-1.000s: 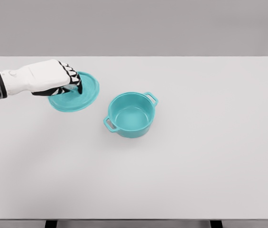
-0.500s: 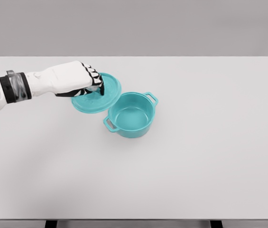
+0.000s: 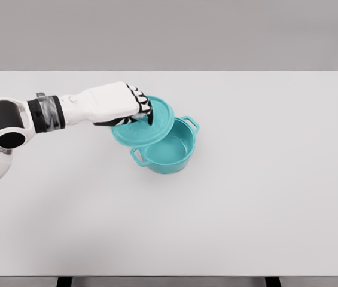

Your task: Cover the pot with left arm

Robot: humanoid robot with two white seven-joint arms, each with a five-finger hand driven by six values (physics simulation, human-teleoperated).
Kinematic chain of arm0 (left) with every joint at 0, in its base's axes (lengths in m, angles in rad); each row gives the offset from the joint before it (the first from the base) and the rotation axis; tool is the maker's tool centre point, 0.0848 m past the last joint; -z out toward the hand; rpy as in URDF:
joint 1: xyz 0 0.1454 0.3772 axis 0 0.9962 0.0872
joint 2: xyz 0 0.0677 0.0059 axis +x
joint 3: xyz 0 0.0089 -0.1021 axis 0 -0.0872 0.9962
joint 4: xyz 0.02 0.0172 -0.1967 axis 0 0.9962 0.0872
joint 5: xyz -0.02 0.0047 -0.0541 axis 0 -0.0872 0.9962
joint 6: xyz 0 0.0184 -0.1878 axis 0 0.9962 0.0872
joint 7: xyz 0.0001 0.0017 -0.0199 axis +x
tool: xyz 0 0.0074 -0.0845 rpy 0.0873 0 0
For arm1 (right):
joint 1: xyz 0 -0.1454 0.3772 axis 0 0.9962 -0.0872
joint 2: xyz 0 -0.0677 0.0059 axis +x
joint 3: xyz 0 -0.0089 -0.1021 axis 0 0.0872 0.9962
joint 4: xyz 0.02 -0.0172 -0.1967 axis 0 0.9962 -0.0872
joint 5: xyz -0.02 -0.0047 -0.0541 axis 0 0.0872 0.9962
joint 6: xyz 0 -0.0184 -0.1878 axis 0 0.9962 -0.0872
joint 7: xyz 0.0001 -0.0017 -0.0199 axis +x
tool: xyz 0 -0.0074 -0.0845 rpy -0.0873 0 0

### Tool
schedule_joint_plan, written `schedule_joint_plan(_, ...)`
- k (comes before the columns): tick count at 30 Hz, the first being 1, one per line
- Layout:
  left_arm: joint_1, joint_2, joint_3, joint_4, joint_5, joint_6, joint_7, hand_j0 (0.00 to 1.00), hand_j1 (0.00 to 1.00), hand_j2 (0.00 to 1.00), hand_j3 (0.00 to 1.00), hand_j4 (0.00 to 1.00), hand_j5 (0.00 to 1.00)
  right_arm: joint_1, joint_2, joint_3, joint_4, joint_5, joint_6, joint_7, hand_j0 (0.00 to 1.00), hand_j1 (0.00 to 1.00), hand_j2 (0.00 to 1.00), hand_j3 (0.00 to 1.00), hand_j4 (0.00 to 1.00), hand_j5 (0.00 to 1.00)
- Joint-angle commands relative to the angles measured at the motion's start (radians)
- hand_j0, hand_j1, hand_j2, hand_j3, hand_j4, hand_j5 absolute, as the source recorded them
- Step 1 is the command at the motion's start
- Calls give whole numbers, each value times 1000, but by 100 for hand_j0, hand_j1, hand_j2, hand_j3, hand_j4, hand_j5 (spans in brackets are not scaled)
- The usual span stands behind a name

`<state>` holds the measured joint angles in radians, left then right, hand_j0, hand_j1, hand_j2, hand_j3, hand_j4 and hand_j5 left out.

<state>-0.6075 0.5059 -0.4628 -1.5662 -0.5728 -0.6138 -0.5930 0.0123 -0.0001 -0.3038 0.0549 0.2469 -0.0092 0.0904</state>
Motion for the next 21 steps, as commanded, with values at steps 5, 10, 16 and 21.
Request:
schedule_joint_plan(5, 6, -38, -13, 14, -50, 3, 1, 50, 50, 50, 50, 50, 50, 0, 0, 0, 0, 0, 0, 0, 100, 100, 100, 100, 100, 100)
schedule_joint_plan(10, 8, -93, -14, 17, -90, 3, 1, 49, 49, 49, 49, 49, 49, 0, 0, 0, 0, 0, 0, 0, 100, 100, 100, 100, 100, 100)
schedule_joint_plan(16, 11, -118, -33, 12, -111, 3, 1, 50, 50, 50, 50, 50, 50, 0, 0, 0, 0, 0, 0, 0, 100, 100, 100, 100, 100, 100)
schedule_joint_plan(21, 11, -132, -69, 18, -119, 3, 1, 50, 50, 50, 50, 50, 50, 0, 0, 0, 0, 0, 0, 0, 100, 100, 100, 100, 100, 100)
